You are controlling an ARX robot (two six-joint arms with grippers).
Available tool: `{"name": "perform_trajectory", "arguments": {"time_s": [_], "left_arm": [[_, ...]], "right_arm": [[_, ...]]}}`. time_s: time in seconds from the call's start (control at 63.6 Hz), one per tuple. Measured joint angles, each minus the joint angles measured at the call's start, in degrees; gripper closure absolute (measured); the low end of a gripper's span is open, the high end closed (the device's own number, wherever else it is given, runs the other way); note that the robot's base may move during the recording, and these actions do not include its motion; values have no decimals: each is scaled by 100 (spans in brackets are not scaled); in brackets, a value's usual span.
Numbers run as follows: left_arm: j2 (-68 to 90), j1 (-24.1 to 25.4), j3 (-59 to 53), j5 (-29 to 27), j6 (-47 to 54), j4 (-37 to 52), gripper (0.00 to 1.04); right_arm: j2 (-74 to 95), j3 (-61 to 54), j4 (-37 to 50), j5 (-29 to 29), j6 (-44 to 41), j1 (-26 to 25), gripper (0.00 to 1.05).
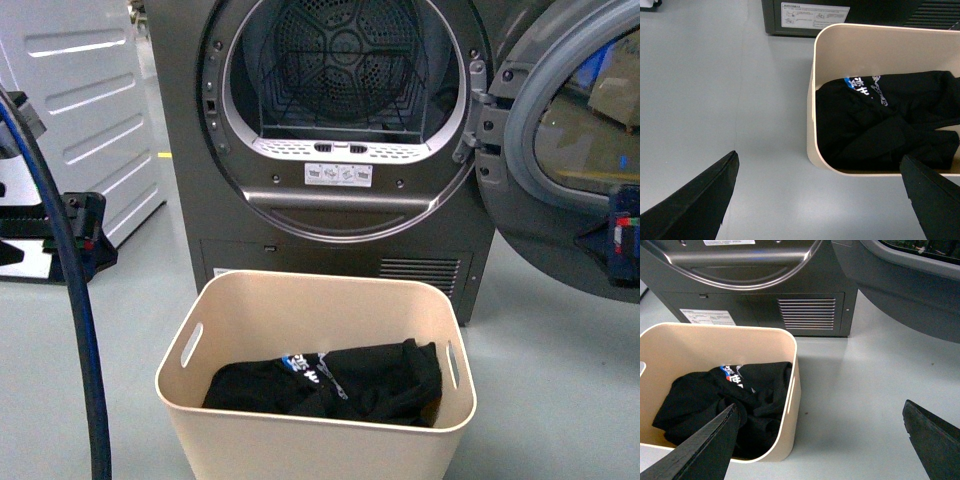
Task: Move hamper under clothes hanger
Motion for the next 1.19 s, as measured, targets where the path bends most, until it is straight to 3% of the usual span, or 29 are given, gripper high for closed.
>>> {"name": "perform_trajectory", "arguments": {"time_s": [0.55, 1.194], "left_arm": [[2903, -179, 2317, -774, 4, -529, 7], [3858, -382, 2673, -876, -179, -205, 7]], "right_arm": [[2994, 2299, -448, 251, -317, 87, 7], [4819, 3344, -518, 264, -350, 525, 7]]}}
